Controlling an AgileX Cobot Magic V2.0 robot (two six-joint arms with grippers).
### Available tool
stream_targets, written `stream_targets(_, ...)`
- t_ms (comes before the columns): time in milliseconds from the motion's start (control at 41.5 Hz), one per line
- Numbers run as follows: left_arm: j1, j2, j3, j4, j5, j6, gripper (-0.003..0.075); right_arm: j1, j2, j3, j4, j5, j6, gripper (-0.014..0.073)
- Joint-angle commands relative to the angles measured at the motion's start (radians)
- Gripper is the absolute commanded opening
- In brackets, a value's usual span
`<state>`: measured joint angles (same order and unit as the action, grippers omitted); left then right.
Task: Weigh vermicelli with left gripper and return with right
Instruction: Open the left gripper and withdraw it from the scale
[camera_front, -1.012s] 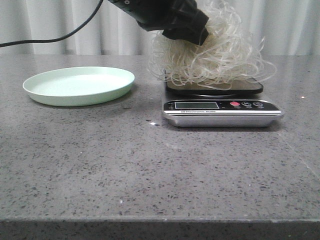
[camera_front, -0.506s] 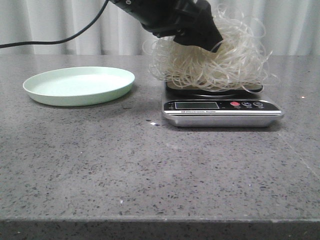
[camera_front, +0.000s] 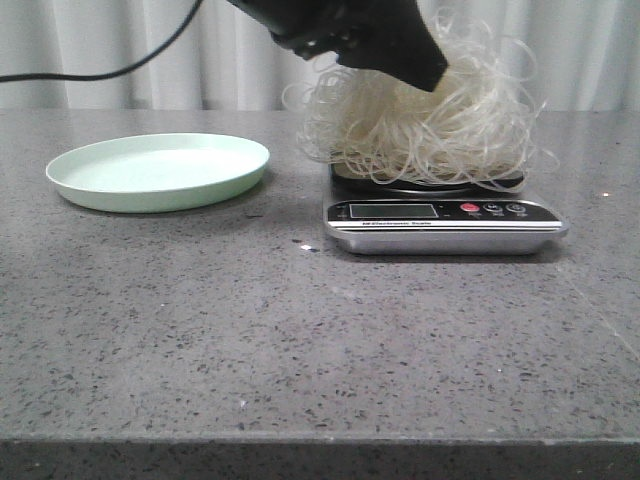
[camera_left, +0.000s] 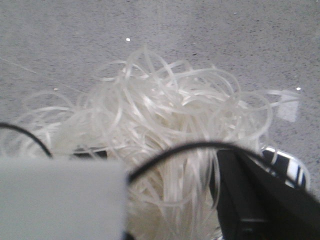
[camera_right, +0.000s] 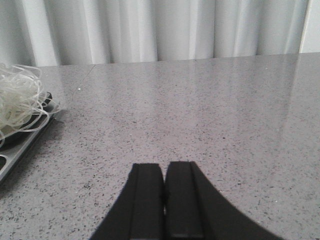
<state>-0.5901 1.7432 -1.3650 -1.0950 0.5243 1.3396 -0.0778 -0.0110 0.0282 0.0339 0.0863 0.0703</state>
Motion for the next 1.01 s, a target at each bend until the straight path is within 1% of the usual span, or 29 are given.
stream_targets(0, 0.027, -0.068, -0.034, -0.011, -0.004, -0.027, 0.0482, -0.008, -0.016, -0.008, -0.002, -0.08, -0.003, 0.0151)
stream_targets(120, 0.055, -0.075, -0.034, 0.014, 0.038, -0.034, 0.0488, -0.008, -0.016, -0.008, -0.002, -0.08, -0.003, 0.0151)
stream_targets(193, 0.067, -0.075, -0.034, 0.018, 0.08, -0.034, 0.0515, -0.008, -0.016, -0.008, -0.002, -0.08, -0.003, 0.0151)
stream_targets(313, 0.069, -0.076, -0.034, 0.062, 0.106, -0.045, 0.0555, -0.008, -0.016, -0.008, -0.002, -0.08, -0.003, 0.0151)
stream_targets(410, 0.069, -0.08, -0.034, 0.106, 0.108, -0.086, 0.0557, -0.008, -0.016, -0.008, -0.002, -0.08, -0.003, 0.0151)
stream_targets(506, 0.069, -0.091, -0.034, 0.139, 0.118, -0.099, 0.0556, -0.008, -0.016, -0.008, -0.002, -0.08, -0.003, 0.0151)
stream_targets(675, 0.069, -0.147, -0.034, 0.159, 0.13, -0.143, 0.0555, -0.008, -0.016, -0.008, -0.002, -0.08, -0.003, 0.0151)
stream_targets(771, 0.078, -0.195, -0.034, 0.164, 0.132, -0.145, 0.0529, -0.008, -0.016, -0.008, -0.002, -0.08, -0.003, 0.0151)
stream_targets(843, 0.1, -0.234, -0.034, 0.176, 0.132, -0.181, 0.0487, -0.008, -0.016, -0.008, -0.002, -0.08, -0.003, 0.0151)
stream_targets(988, 0.17, -0.309, -0.034, 0.224, 0.16, -0.266, 0.0369, -0.008, -0.016, -0.008, -0.002, -0.08, -0.003, 0.0151)
